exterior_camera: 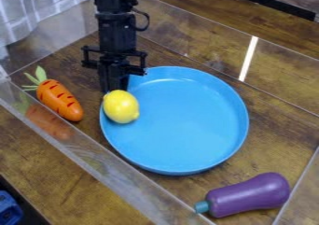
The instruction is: Remove the lemon from the blue tray and put it on the table
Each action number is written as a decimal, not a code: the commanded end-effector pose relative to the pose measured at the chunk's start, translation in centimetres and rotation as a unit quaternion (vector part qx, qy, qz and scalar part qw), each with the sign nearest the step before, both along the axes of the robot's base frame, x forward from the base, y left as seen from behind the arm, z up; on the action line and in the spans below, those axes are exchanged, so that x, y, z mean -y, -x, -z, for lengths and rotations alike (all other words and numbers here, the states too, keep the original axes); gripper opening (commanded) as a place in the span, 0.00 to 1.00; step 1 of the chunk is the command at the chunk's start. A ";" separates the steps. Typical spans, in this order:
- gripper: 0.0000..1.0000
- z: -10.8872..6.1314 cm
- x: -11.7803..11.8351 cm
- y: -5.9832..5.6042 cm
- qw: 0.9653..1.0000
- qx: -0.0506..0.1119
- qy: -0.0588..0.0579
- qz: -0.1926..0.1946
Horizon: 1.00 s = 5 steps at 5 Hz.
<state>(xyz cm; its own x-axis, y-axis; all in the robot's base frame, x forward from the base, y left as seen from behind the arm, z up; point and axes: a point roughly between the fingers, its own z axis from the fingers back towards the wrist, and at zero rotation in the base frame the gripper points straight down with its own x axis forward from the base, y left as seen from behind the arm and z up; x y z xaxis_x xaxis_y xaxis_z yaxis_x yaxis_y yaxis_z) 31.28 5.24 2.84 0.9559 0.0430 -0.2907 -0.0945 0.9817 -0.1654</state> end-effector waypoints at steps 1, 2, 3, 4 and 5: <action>0.00 -3.3 0.3 -0.7 0.998 0.048 -0.007 0.035; 0.00 -4.2 -0.4 -0.9 0.998 0.050 -0.005 0.043; 0.00 -5.1 -0.9 -1.3 0.997 0.052 -0.004 0.051; 0.00 -6.5 -0.8 -2.5 0.996 0.060 -0.005 0.072; 0.00 -7.1 -0.1 -1.9 0.992 0.060 -0.006 0.115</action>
